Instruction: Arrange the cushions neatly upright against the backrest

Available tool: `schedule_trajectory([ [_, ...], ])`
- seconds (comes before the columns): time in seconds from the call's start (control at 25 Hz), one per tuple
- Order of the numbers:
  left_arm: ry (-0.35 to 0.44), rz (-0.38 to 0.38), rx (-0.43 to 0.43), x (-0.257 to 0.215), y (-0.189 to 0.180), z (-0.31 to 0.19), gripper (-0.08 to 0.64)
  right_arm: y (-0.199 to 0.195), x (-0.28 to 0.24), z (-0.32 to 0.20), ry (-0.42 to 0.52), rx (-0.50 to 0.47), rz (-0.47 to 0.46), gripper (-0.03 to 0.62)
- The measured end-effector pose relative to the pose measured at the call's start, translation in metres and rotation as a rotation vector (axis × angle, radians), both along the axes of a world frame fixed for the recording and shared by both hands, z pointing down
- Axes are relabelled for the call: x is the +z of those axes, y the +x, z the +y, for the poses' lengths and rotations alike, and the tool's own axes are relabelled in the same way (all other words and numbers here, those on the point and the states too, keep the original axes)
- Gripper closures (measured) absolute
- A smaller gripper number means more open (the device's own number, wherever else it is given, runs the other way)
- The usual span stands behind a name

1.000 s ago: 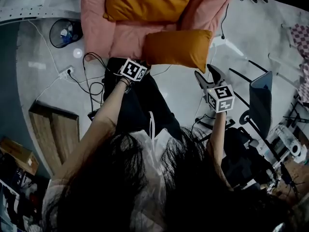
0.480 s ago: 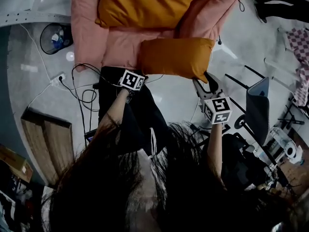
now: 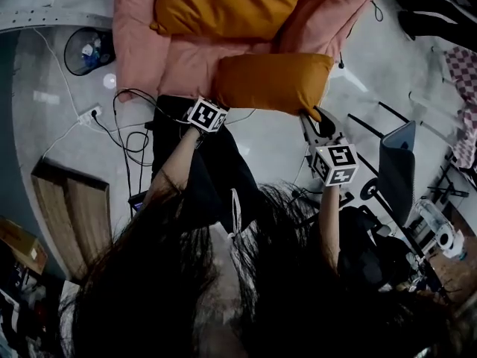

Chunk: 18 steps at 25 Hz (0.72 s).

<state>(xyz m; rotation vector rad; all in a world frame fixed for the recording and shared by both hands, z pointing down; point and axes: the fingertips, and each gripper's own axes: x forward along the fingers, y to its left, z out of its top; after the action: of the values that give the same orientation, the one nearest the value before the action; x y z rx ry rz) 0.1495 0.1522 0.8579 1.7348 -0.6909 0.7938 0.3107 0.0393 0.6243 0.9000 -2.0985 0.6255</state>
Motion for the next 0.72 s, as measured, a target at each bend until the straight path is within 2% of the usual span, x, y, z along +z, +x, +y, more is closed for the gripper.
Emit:
schedule_trajectory([
  [0.08,-0.006,0.005,-0.006,-0.010,-0.008,-0.005,0.463,-0.004,-0.008,-0.006,0.002,0.035,-0.028,0.465],
  [0.2,-0.041,0.052,-0.064,-0.033,-0.027,-0.017,0.473,-0.005,-0.016,-0.019,0.006,0.112,-0.096,0.475],
  [0.28,-0.048,0.068,-0.064,-0.055,-0.038,-0.022,0.478,-0.003,-0.020,-0.026,-0.004,0.166,-0.138,0.482],
  [0.44,-0.027,0.047,0.059,-0.093,-0.065,-0.028,0.485,-0.004,-0.026,-0.036,-0.044,0.297,-0.210,0.495],
  [0.72,-0.001,-0.040,0.193,-0.158,-0.138,-0.049,0.489,-0.035,-0.022,-0.030,-0.189,0.469,-0.365,0.502],
])
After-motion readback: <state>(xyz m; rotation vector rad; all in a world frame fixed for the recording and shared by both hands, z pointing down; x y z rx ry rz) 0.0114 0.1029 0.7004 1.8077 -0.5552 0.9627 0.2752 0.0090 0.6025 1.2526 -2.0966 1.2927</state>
